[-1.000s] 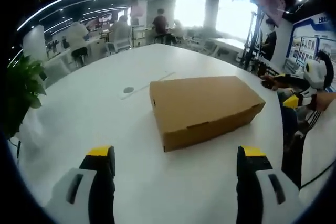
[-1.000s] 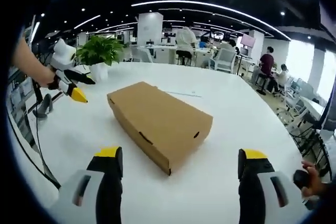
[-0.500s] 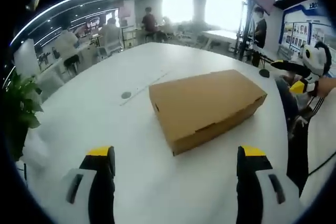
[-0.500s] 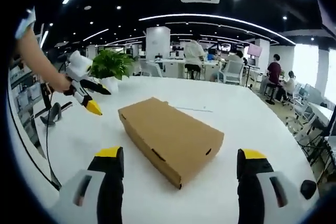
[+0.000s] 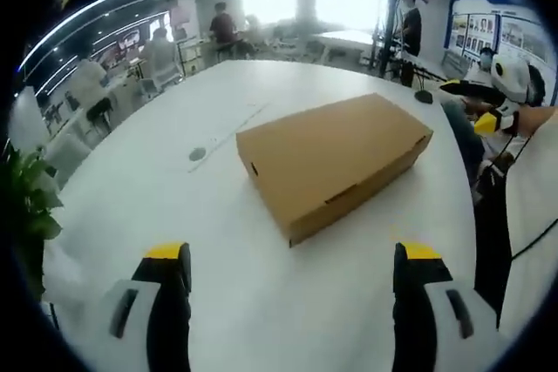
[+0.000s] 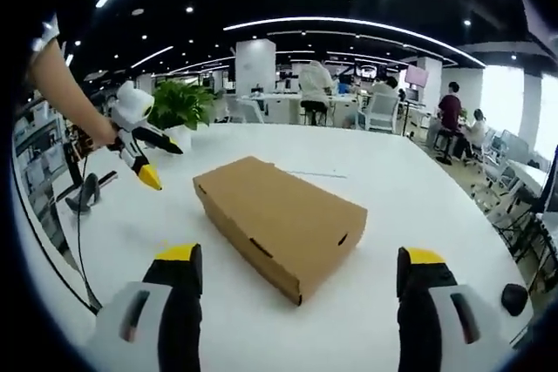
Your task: Operate the shoe box by opening the lid, removing the specified soft item, and placing it in the target area until the item is outside and the box remains undamaged.
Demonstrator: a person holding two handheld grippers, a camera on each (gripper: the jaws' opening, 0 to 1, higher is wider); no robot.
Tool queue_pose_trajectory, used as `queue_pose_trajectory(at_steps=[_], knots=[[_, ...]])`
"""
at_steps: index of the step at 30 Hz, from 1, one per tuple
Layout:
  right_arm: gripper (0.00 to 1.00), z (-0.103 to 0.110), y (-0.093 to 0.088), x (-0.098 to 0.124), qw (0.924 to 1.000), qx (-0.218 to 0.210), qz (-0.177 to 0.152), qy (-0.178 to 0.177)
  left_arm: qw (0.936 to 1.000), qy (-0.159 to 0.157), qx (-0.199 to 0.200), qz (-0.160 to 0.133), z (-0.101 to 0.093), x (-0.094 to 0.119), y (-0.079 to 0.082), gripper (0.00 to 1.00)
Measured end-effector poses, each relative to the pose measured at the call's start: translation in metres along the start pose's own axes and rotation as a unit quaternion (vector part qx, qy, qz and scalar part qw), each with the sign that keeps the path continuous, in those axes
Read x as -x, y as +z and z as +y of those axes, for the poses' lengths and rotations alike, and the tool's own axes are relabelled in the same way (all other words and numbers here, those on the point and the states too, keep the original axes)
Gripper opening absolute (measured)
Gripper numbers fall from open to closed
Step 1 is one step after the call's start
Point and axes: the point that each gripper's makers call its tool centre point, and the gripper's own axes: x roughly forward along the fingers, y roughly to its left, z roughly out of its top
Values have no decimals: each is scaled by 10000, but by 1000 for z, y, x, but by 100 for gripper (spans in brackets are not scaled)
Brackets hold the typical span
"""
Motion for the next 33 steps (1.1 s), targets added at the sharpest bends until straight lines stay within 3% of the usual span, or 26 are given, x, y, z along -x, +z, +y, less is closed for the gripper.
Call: queue_pose_trajectory(at_steps=[3,7,12,17,21,23,29,31,33], knots=[[97,7,0,-2,9999,-38,-11,129,9999,-133,0,110,-6,-7,-2,99],[96,9,-4,-6,9998,72,114,128,9998,-78,84,180,-6,-15,-7,99],[89,-8,-30,-8,9938,668,881,-148,9997,-24,201,116,-8,-18,-8,99],[89,-15,-29,-10,9951,488,835,-179,9997,131,176,126,-2,-21,-7,99],[88,-14,-33,-13,9950,404,896,-160,9967,159,746,278,1,-27,-10,99],[86,-8,-38,-14,9938,349,1053,-33,9968,232,750,138,3,-29,-6,99],[86,-5,-35,-13,9944,411,973,-2,9985,233,481,63,-5,-36,-3,99],[86,-9,-38,-14,9948,297,976,-45,9979,235,608,19,-4,-38,-3,99],[86,-10,-34,-16,9968,-81,787,-67,9978,230,628,-4,-3,-41,-3,99]])
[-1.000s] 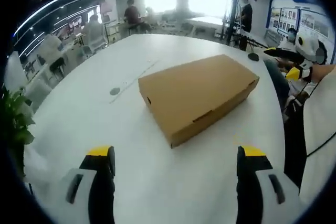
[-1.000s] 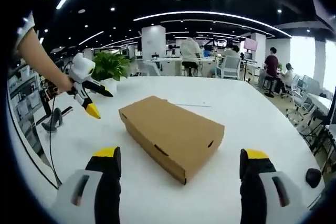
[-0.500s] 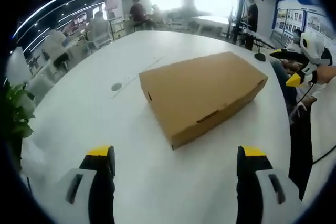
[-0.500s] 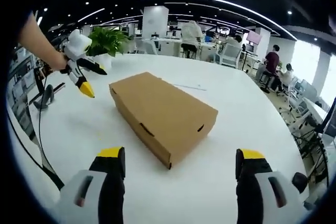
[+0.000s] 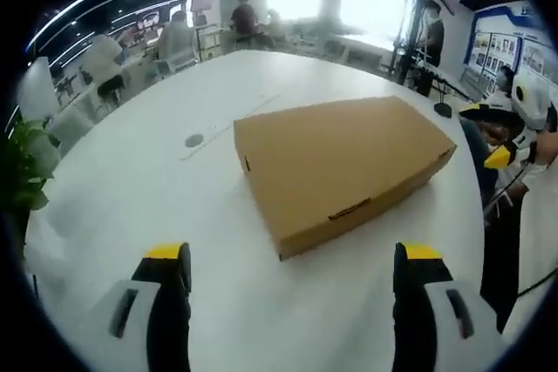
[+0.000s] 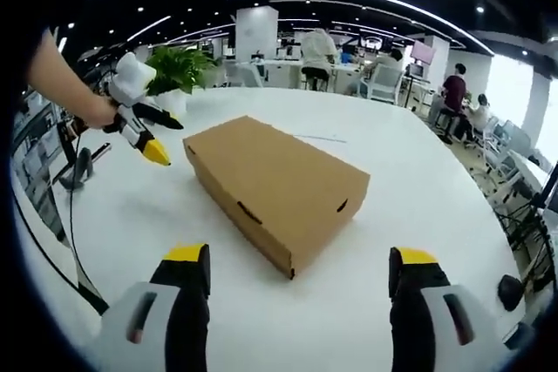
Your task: Operate the shoe box by opening the lid, removing the specified soft item, and placing it in the target area until the item is outside and the box remains undamaged.
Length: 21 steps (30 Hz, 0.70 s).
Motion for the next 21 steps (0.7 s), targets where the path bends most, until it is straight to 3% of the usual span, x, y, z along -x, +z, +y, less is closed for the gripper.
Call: queue_pose_trajectory(at_steps=[3,8,13,17,21], knots=[[86,-3,8,0,9996,-41,-274,-26,10000,-14,-31,33,-1,-1,1,99],[89,-2,8,-8,9998,38,-198,-31,10000,17,41,-42,8,-3,7,99],[97,1,9,-16,9997,171,-185,23,9998,130,71,92,14,-8,6,99],[99,1,10,-19,9997,141,-176,62,9998,-59,163,82,6,-14,9,99],[100,-3,9,-22,9998,77,-169,53,9998,-53,-55,175,4,-20,9,99]])
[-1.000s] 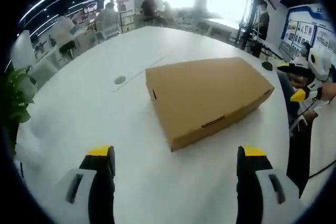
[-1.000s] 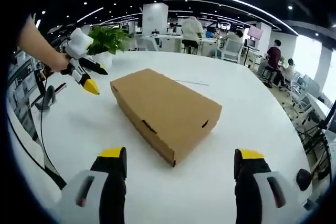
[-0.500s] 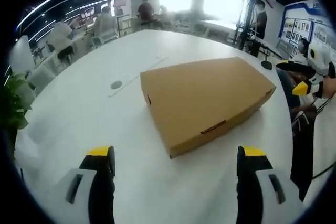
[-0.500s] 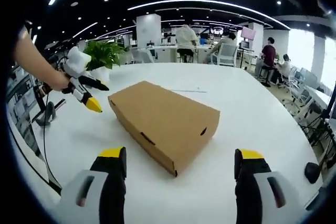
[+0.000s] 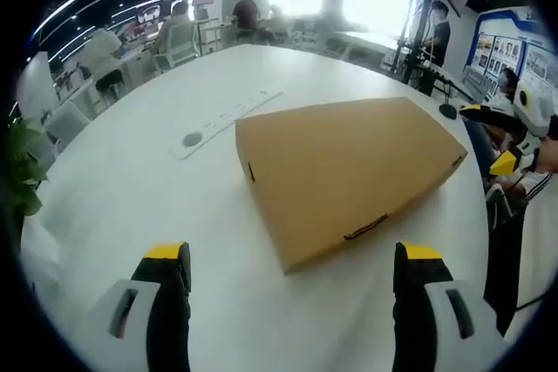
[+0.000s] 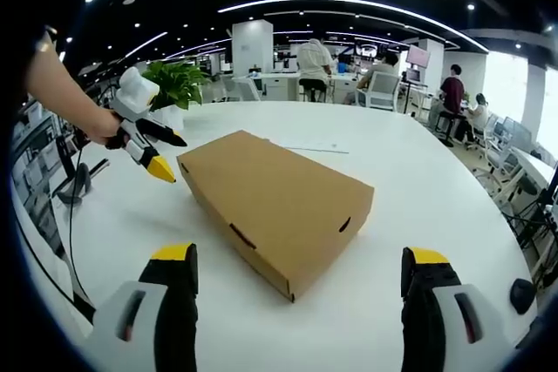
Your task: Operate the shoe box by opening the lid, removing the specified soft item, and placing it in the target area until the item is outside and the box remains undamaged.
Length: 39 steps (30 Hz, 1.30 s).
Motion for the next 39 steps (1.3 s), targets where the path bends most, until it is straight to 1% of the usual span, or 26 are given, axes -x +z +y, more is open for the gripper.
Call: queue_pose_trajectory(at_steps=[1,2,4,6,7,9,11,12,13,15,18,20,22,25,26,30,31,33,34,35,37,39], knots=[[100,-1,0,0,10000,-53,-11,16,10000,-36,-11,2,-1,-1,0,99],[100,-1,-1,-1,9999,-101,-14,32,9998,-173,39,-56,-5,-2,2,99],[100,-2,-4,-3,9998,-190,42,44,9991,-300,239,-199,-10,-3,8,99],[100,-3,-5,-5,9997,-221,63,53,9996,-196,146,-127,-6,-6,7,99],[100,-3,-6,-6,9996,-251,111,68,9996,-195,121,-189,-7,-6,9,99],[100,-2,-9,-8,9994,-258,195,87,9997,-178,141,-130,-5,-9,7,99],[100,-2,-10,-10,9995,-238,208,94,9996,-197,123,-146,-6,-10,7,99],[100,-2,-9,-10,9995,-225,211,85,9997,-177,106,-104,-5,-10,6,99],[100,-2,-9,-10,9996,-193,208,67,9998,-173,97,-99,-5,-11,5,99],[100,-5,-11,-11,9996,11,274,-16,9998,-170,73,-115,-4,-11,6,99],[100,-12,-17,-10,9988,226,384,-208,9998,-158,-40,-130,-3,-11,7,99],[100,-13,-18,-9,9989,187,384,-210,9998,-145,-94,-67,-2,-12,4,99],[100,-13,-21,-10,9991,35,395,-159,9998,-153,-116,-60,-4,-13,4,99],[100,-11,-22,-11,9991,32,394,-154,9992,-216,-321,-42,-10,-14,3,99],[100,-10,-22,-12,9992,50,386,-135,9989,-308,-320,-142,-13,-16,6,99],[100,-5,-20,-16,9993,158,339,-33,9993,-218,-281,-86,-12,-20,8,99],[99,-6,-16,-17,9992,314,243,-58,9993,-207,-289,-92,-12,-21,8,99],[100,-6,-7,-17,9994,342,49,-88,9993,-182,-326,-51,-12,-21,8,99],[100,-5,6,-17,9994,230,-262,-52,9992,-181,-345,-68,-12,-21,8,99],[100,-6,12,-17,9990,193,-403,-86,9991,-133,-400,-25,-11,-21,8,99],[99,-7,10,-18,9995,156,-291,-23,9991,-90,-421,-52,-10,-21,9,99],[96,-8,8,-20,9995,129,-272,-17,9991,-87,-403,-41,-9,-21,9,99]])
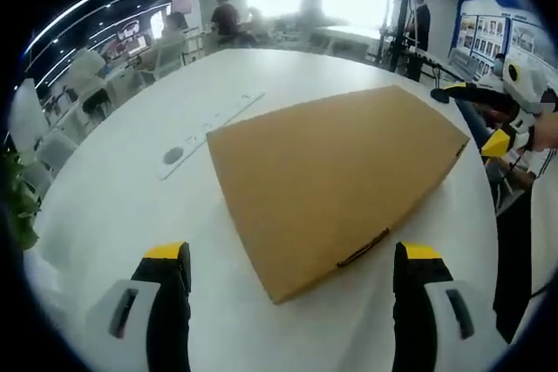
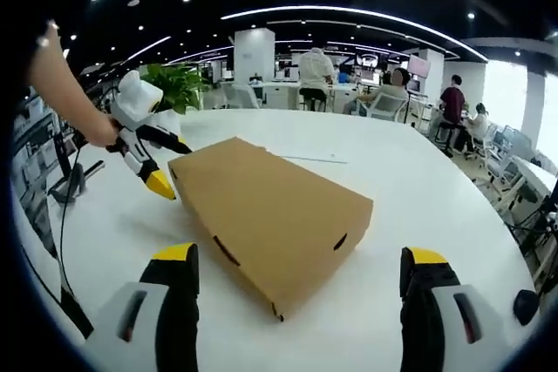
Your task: Operate the shoe box by opening the lid, removing the specified soft item, and placing it in the target area until the item is outside and the box remains undamaged.
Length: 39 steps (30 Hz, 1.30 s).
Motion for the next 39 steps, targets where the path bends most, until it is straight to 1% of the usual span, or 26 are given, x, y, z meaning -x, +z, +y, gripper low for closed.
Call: queue_pose_trajectory(at_steps=[1,2,3,7,8,10,11,12,16,17,19,20,21,23,25,26,27,28,29,30,31,33,34,35,36,39], knots=[[95,1,-2,-1,10000,22,25,25,10000,-26,58,-31,-1,0,1,99],[95,1,-5,-2,10000,38,81,43,10000,28,16,15,0,1,0,99],[95,3,-7,-4,9999,42,125,64,10000,15,4,-18,-1,1,1,99],[94,10,-9,-5,9998,55,131,163,10000,11,-37,-77,-2,2,4,99],[94,13,-11,-8,9995,65,182,232,10000,-2,-35,-76,-2,2,4,99],[90,17,-14,-12,9993,115,243,257,10000,-55,-28,-66,-5,1,4,99],[89,18,-14,-13,9993,113,240,273,10000,-68,-22,-35,-6,0,3,99],[89,18,-15,-16,9992,89,252,283,10000,-82,-10,19,-8,-1,0,99],[91,24,-21,-23,9989,-28,325,341,9999,-61,-82,59,-11,-2,-5,99],[92,28,-21,-25,9988,25,285,399,9999,-48,-64,130,-11,-2,-7,99],[93,32,-22,-27,9984,86,350,438,9995,20,75,298,-10,-3,-12,99],[93,33,-22,-28,9982,167,357,442,9997,59,16,257,-9,-4,-10,99],[93,32,-23,-30,9981,235,396,411,9999,107,-60,120,-9,-4,-5,99],[93,29,-22,-31,9981,263,391,404,9999,53,-67,92,-16,-4,1,99],[93,26,-22,-32,9982,243,398,366,9999,2,-122,-90,-20,-5,12,99],[93,24,-22,-34,9983,215,410,351,9998,-17,-191,-87,-22,-6,13,99],[92,22,-23,-36,9983,190,432,330,9995,37,-300,-76,-20,-7,12,99],[92,20,-25,-39,9982,164,499,301,9993,134,-339,26,-17,-8,7,99],[91,21,-25,-40,9981,159,503,322,9996,133,-237,113,-16,-9,3,98],[88,21,-22,-41,9983,164,443,346,9998,91,-163,90,-17,-8,3,97],[87,21,-21,-41,9985,211,395,320,9999,59,-134,71,-18,-8,3,96],[88,20,-22,-44,9985,209,411,300,9991,251,-258,204,-11,-8,-4,93],[88,21,-22,-44,9986,173,389,304,9993,230,-225,203,-12,-8,-4,93],[88,22,-23,-44,9986,173,397,313,9995,182,-101,219,-14,-8,-5,93],[88,24,-26,-45,9981,200,480,332,9996,179,-74,211,-14,-9,-5,93],[86,24,-28,-45,9979,229,507,333,9995,165,-197,163,-19,-8,-2,93]])
